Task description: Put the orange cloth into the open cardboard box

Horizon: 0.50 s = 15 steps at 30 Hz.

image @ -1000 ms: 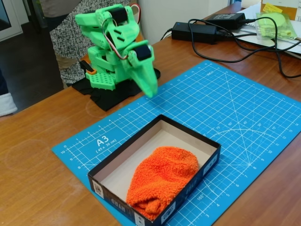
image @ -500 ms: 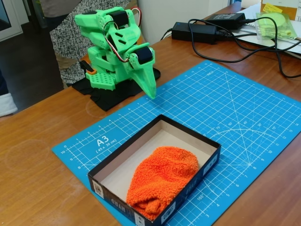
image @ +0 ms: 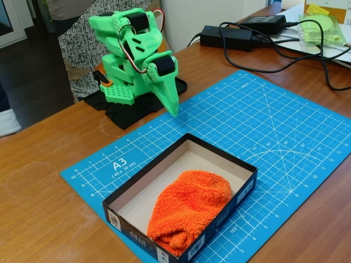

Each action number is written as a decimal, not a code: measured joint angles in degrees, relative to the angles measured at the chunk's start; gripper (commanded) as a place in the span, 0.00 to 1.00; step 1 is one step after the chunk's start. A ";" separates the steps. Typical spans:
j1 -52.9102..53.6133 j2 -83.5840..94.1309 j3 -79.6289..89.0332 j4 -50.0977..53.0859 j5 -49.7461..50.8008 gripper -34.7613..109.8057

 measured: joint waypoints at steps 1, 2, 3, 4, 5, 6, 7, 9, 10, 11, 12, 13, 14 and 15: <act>-0.35 0.00 0.00 0.00 0.09 0.24; -0.62 0.00 0.00 0.00 0.09 0.24; -0.62 0.00 0.00 0.00 0.09 0.24; -0.62 0.00 0.00 0.00 0.09 0.24; -0.62 0.00 0.00 0.00 0.09 0.24; -0.53 0.00 0.00 0.00 -0.18 0.24; -0.53 0.00 0.00 0.00 -0.26 0.24; -0.62 0.00 0.00 0.00 -0.26 0.24; -0.62 0.00 0.00 0.00 -0.26 0.24; -0.62 0.00 0.00 0.00 -0.26 0.24; -0.70 0.00 0.00 0.00 -0.26 0.24; -0.97 0.00 0.00 0.00 -0.26 0.24; -1.23 0.00 0.00 0.00 -0.26 0.24; -1.41 0.00 0.00 0.00 -0.26 0.24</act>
